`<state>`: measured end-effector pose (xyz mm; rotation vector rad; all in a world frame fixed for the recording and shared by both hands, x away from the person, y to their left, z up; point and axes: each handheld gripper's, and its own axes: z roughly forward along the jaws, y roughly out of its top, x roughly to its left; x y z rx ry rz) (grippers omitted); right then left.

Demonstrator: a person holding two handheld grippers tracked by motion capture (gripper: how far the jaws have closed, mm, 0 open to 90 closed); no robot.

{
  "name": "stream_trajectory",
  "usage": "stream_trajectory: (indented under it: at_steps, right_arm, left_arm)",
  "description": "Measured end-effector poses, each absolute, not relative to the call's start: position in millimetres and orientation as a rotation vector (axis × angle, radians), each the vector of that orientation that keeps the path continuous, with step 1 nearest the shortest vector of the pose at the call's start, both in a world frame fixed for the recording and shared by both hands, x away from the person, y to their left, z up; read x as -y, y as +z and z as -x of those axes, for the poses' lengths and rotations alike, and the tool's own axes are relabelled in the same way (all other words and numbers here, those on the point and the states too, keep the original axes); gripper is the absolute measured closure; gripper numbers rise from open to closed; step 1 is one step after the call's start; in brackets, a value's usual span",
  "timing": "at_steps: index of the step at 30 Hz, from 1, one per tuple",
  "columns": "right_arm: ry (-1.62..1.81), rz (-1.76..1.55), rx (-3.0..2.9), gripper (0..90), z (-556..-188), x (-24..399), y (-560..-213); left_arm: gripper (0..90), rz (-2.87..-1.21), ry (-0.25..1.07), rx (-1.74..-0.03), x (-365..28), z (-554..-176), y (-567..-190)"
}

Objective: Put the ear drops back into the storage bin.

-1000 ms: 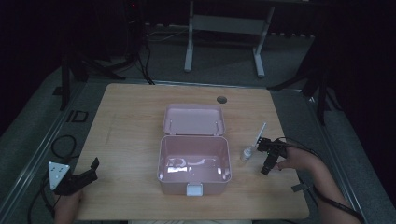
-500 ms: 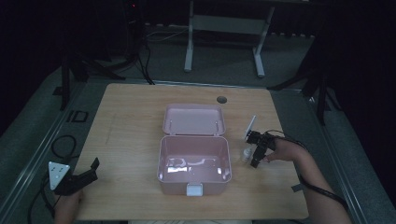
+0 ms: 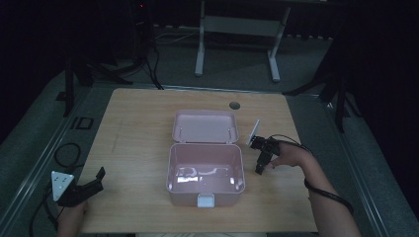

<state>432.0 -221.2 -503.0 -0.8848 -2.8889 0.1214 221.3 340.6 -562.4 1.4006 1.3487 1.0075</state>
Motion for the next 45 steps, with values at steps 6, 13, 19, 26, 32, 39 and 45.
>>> stream_trajectory:
  at_steps: [6, 13, 19, 26, 32, 39, 45]
  right_arm:
    - [0.116, 0.880, 2.885, 30.2, -434.7, 216.9, -508.3]
    - [0.159, 0.820, 2.902, 56.2, -434.2, 213.4, -513.0]
    - [0.161, 0.777, 2.927, 59.5, -433.0, 213.6, -510.8]
    - [0.172, 0.634, 2.973, 59.6, -425.2, 215.6, -505.4]
    - [0.203, 0.415, 3.032, 59.6, -413.3, 220.3, -503.8]
    - [0.197, 0.221, 3.076, 59.7, -402.4, 224.7, -501.6]
    - [0.212, 0.158, 3.075, 59.7, -397.6, 228.0, -501.6]
  left_arm:
    - [1.4, -1.402, 1.007, -1.348, -340.7, -221.3, -562.3]
    - [1.4, -1.402, 1.008, -1.348, -340.6, -221.4, -562.4]
    - [1.4, -1.405, 1.009, -1.348, -340.5, -221.4, -562.3]
    - [1.4, -1.404, 1.009, -1.349, -340.5, -221.4, -562.3]
    - [1.4, -1.405, 1.009, -1.350, -340.4, -221.5, -562.3]
    - [1.4, -1.406, 1.010, -1.351, -340.4, -221.5, -562.3]
    - [1.4, -1.405, 1.009, -1.353, -340.5, -221.7, -562.3]
